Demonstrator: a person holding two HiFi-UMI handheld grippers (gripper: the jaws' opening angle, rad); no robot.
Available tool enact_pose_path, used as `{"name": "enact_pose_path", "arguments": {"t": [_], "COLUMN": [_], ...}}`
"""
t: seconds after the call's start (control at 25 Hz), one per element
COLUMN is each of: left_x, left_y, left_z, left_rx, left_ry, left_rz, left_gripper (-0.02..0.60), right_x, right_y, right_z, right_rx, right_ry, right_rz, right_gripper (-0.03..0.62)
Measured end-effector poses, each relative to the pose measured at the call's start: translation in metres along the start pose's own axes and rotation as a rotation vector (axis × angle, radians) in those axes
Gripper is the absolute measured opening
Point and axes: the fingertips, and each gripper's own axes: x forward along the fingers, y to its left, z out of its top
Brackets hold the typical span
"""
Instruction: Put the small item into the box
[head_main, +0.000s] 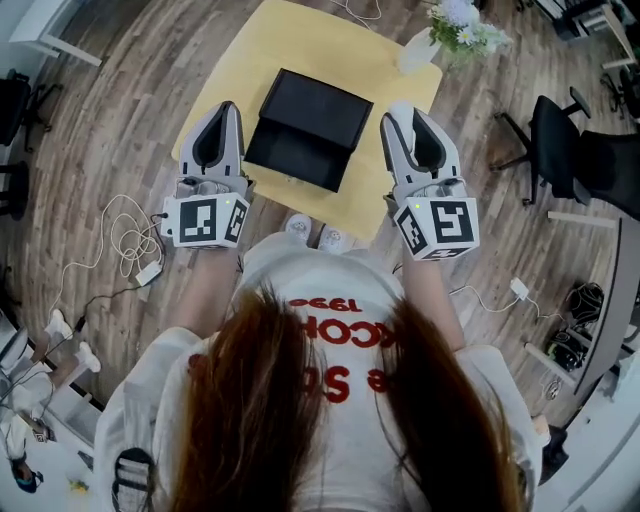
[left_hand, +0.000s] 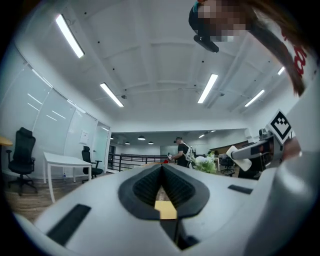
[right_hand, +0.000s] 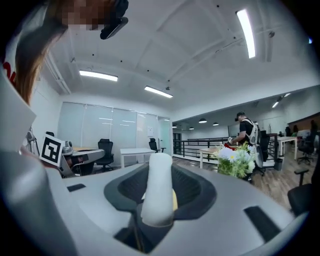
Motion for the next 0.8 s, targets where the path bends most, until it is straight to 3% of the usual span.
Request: {"name": "enact_pose_path", "arguments": {"t": [0.24,0.44,0.8], "left_x": [-0.030,-0.042,-0.060], "left_y": [0.045,0.059,0.062], "left_z": [0.004,-0.004,-0.039], "left_rx": [0.021,0.005,-0.050], "left_ry": [0.013,0.038,0.114], "left_rz": [0.144,0.193,0.217], "left_gripper": [0.006,0.006,0.006], "right_x": [0.036,0.053,0.072], "right_y": [0.037,0.053,0.080], "right_z": [0.004,-0.005,-0.106], "right_rx": [-0.002,0.006,-0.011], "right_ry": [0.008,0.042,0.279], "right_rz": [0.137,0.196,0.283], "right_gripper": [0.138,0.138,0.140]}}
